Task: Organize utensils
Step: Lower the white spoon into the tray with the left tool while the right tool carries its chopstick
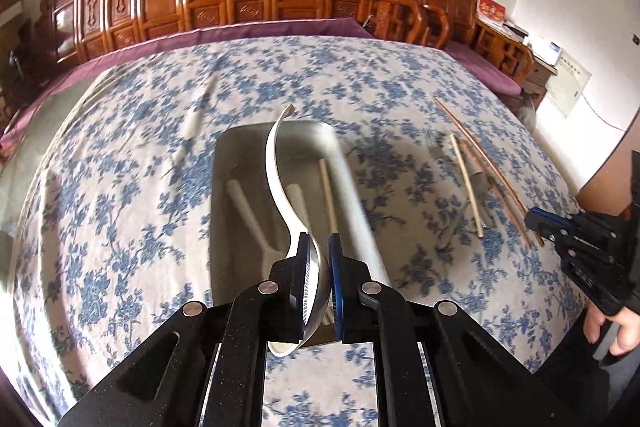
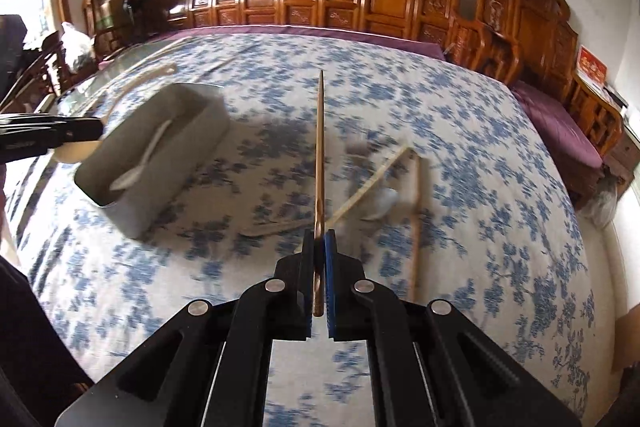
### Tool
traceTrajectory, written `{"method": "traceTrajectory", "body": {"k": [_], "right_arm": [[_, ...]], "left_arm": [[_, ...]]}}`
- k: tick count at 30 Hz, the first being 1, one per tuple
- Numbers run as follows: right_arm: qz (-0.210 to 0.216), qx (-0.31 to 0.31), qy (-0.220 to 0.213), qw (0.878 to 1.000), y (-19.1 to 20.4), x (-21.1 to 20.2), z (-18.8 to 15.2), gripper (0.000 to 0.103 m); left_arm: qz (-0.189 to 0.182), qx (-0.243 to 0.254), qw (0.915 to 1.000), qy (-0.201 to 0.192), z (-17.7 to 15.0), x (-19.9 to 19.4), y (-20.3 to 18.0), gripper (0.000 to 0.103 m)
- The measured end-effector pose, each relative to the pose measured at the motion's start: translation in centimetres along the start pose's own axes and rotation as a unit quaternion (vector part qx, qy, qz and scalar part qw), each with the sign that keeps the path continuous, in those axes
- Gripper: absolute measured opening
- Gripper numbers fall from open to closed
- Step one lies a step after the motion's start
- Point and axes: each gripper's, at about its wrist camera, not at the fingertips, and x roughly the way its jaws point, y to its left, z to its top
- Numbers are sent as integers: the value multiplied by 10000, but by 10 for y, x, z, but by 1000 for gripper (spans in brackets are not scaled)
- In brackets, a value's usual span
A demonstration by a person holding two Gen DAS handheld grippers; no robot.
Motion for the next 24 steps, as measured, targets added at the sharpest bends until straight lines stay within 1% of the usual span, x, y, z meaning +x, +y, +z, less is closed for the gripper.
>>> {"method": "traceTrajectory", "body": {"k": [8, 13, 19, 21, 24], "right_arm": [[345, -205, -21, 9992, 44, 0, 12, 6], [532, -264, 5, 9982, 62, 1, 18, 6], [615, -378, -6, 9974, 81, -2, 27, 6], [658, -393, -3, 9971, 87, -2, 30, 6], [770, -357, 49, 9964, 96, 1, 35, 6]], "left_arm": [[-1, -310, 9990, 309, -7, 29, 23, 8], [-15, -371, 9982, 478, -8, 41, 28, 9], [58, -395, 9982, 449, -6, 38, 31, 10], [70, -418, 9982, 415, -4, 35, 33, 14], [119, -451, 9984, 325, -1, 27, 39, 16]]}}
